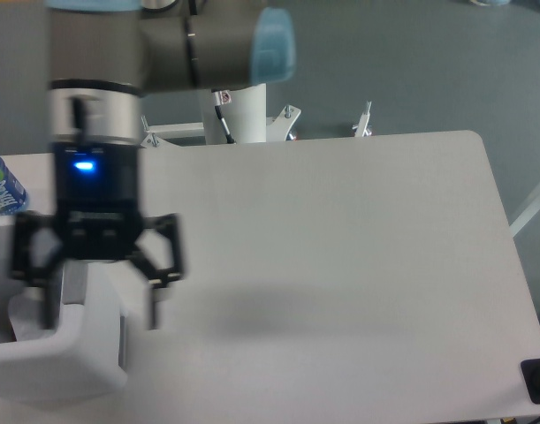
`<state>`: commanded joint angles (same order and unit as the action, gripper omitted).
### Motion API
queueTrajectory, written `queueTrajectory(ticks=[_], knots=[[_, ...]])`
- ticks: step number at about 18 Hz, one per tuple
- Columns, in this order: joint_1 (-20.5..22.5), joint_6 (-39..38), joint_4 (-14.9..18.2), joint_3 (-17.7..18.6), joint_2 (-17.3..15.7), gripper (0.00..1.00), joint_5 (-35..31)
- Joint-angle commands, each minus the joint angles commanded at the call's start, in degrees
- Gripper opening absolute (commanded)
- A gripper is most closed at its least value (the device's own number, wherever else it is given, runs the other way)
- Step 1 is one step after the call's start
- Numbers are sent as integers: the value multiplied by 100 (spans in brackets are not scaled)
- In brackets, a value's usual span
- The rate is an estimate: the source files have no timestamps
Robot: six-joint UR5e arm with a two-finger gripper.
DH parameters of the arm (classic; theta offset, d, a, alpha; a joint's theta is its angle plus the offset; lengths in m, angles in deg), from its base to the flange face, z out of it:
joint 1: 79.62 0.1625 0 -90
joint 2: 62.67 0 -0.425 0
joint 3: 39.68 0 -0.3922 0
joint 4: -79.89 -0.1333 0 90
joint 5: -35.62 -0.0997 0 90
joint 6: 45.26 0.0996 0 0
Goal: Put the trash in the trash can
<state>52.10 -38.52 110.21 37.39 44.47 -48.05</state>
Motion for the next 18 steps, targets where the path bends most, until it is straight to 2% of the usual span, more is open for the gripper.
queueTrajectory(ticks=[2,6,9,12,14,16,18], knots=[[318,413,333,97,-62,100,-26],[739,1871,782,167,-158,100,-350],[837,2601,1142,185,-176,100,-727],[978,4224,2107,203,-299,100,-975],[1100,5000,2574,185,-421,100,-1002],[1224,5187,2908,212,-562,100,-976],[1285,5197,3015,212,-650,100,-932]])
